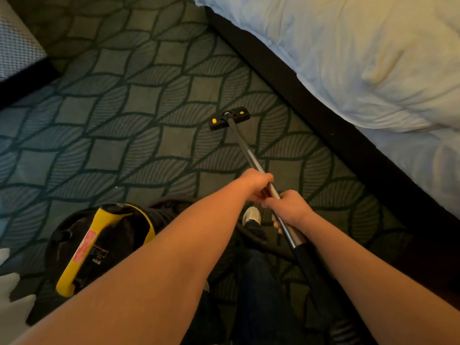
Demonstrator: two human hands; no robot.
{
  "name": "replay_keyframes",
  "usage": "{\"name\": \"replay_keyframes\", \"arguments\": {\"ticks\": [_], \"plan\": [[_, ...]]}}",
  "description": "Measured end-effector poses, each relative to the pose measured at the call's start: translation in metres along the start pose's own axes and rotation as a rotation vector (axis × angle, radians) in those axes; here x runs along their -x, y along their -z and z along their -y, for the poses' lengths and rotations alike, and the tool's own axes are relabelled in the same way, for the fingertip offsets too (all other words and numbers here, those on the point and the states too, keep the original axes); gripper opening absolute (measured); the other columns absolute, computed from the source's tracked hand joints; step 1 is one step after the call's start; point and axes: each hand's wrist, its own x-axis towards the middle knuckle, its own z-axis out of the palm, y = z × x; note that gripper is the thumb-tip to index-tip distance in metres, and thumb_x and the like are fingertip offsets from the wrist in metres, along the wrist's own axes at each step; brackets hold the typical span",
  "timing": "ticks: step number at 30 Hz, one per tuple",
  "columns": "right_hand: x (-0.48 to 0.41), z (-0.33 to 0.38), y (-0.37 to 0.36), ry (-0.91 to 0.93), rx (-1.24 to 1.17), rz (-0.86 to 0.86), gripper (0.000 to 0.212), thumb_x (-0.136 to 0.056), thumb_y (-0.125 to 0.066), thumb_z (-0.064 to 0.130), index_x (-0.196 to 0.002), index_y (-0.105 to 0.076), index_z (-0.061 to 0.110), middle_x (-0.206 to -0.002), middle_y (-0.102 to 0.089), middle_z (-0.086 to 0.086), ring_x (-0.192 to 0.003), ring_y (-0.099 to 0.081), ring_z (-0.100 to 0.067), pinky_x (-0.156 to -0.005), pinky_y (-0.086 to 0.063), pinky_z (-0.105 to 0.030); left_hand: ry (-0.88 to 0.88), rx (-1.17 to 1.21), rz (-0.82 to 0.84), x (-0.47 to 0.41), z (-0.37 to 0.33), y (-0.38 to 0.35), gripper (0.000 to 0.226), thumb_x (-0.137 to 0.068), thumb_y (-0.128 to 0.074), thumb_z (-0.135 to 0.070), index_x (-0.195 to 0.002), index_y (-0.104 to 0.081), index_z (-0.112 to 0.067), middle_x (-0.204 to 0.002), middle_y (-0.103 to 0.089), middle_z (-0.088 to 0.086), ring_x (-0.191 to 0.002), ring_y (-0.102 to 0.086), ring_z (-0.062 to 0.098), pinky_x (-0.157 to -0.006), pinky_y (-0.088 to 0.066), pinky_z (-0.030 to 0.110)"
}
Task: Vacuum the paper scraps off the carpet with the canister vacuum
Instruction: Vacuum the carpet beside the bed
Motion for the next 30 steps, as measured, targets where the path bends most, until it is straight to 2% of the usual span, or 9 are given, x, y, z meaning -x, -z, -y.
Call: {"name": "replay_keyframes", "arguments": {"ticks": [3,4,8,14,18,20,22,27,30], "plan": [[-0.050,0.027,0.035,0.015,0.043,-0.012,0.020,-0.081,-0.068,0.026,-0.082,-0.061,0.007,-0.070,-0.066,-0.012,-0.067,-0.067,-0.031,-0.072,-0.061,-0.049,0.020,0.043,-0.008,-0.043,-0.048,-0.002,0.021,-0.096,-0.057,-0.022,-0.082,-0.053,-0.007,-0.075,-0.061,0.011,-0.064,-0.063,0.022,-0.048,-0.051,0.030],[-0.067,0.035,0.046,0.017,0.050,-0.016,0.021,-0.081,-0.067,0.027,-0.083,-0.061,0.007,-0.070,-0.066,-0.013,-0.068,-0.068,-0.032,-0.074,-0.060,-0.051,0.025,0.046,-0.006,-0.057,-0.063,-0.004,0.021,-0.096,-0.057,-0.022,-0.081,-0.052,-0.008,-0.076,-0.061,0.011,-0.066,-0.063,0.023,-0.049,-0.052,0.031],[-0.135,0.065,0.080,-0.016,0.016,0.002,0.020,-0.087,-0.064,0.023,-0.088,-0.060,0.004,-0.063,-0.064,-0.009,-0.051,-0.063,-0.020,-0.058,-0.056,-0.036,0.016,0.015,-0.052,-0.119,-0.116,-0.005,0.024,-0.096,-0.058,-0.027,-0.104,-0.057,-0.004,-0.080,-0.060,0.010,-0.076,-0.064,0.025,-0.059,-0.056,0.034],[-0.216,0.086,0.100,-0.054,-0.014,0.055,0.018,-0.090,-0.063,0.025,-0.089,-0.057,0.008,-0.067,-0.064,-0.009,-0.050,-0.061,-0.017,-0.049,-0.054,-0.030,0.036,-0.056,-0.123,-0.199,-0.152,-0.005,0.042,-0.096,-0.058,-0.034,-0.122,-0.056,-0.002,-0.105,-0.064,0.012,-0.088,-0.063,0.024,-0.080,-0.057,0.039],[-0.233,0.080,0.112,-0.168,-0.016,0.155,0.026,-0.092,-0.062,0.028,-0.101,-0.054,0.004,-0.066,-0.060,-0.010,-0.047,-0.057,-0.017,-0.041,-0.047,-0.026,0.114,-0.064,-0.076,-0.212,-0.155,-0.018,0.037,-0.097,-0.058,-0.030,-0.122,-0.054,-0.003,-0.110,-0.062,0.015,-0.099,-0.065,0.030,-0.067,-0.057,0.037],[-0.232,0.076,0.117,-0.219,-0.023,0.213,0.028,-0.093,-0.061,0.028,-0.102,-0.054,0.003,-0.066,-0.058,-0.011,-0.046,-0.056,-0.017,-0.040,-0.046,-0.025,0.134,-0.092,-0.086,-0.209,-0.153,-0.026,0.040,-0.095,-0.059,-0.031,-0.120,-0.056,0.000,-0.110,-0.065,0.016,-0.099,-0.066,0.031,-0.075,-0.059,0.043],[-0.226,0.071,0.122,-0.252,-0.036,0.250,0.023,-0.094,-0.060,0.028,-0.097,-0.053,0.005,-0.066,-0.057,-0.011,-0.048,-0.055,-0.018,-0.039,-0.046,-0.024,0.138,-0.152,-0.094,-0.201,-0.152,-0.033,0.039,-0.093,-0.059,-0.034,-0.117,-0.058,-0.003,-0.108,-0.066,0.016,-0.093,-0.068,0.030,-0.081,-0.059,0.042],[-0.205,0.059,0.132,-0.291,-0.064,0.326,0.019,-0.095,-0.057,0.024,-0.096,-0.052,0.005,-0.068,-0.054,-0.012,-0.048,-0.053,-0.018,-0.039,-0.046,-0.024,0.188,-0.149,-0.045,-0.177,-0.147,-0.046,0.032,-0.097,-0.056,-0.030,-0.114,-0.057,-0.003,-0.109,-0.067,0.019,-0.092,-0.069,0.033,-0.080,-0.060,0.044],[-0.192,0.049,0.141,-0.298,-0.057,0.375,0.020,-0.095,-0.055,0.022,-0.098,-0.053,0.002,-0.061,-0.053,-0.010,-0.045,-0.052,-0.017,-0.039,-0.046,-0.023,0.200,-0.147,-0.035,-0.162,-0.142,-0.057,0.029,-0.097,-0.055,-0.031,-0.107,-0.060,-0.004,-0.105,-0.068,0.017,-0.089,-0.070,0.030,-0.071,-0.060,0.036]]}}
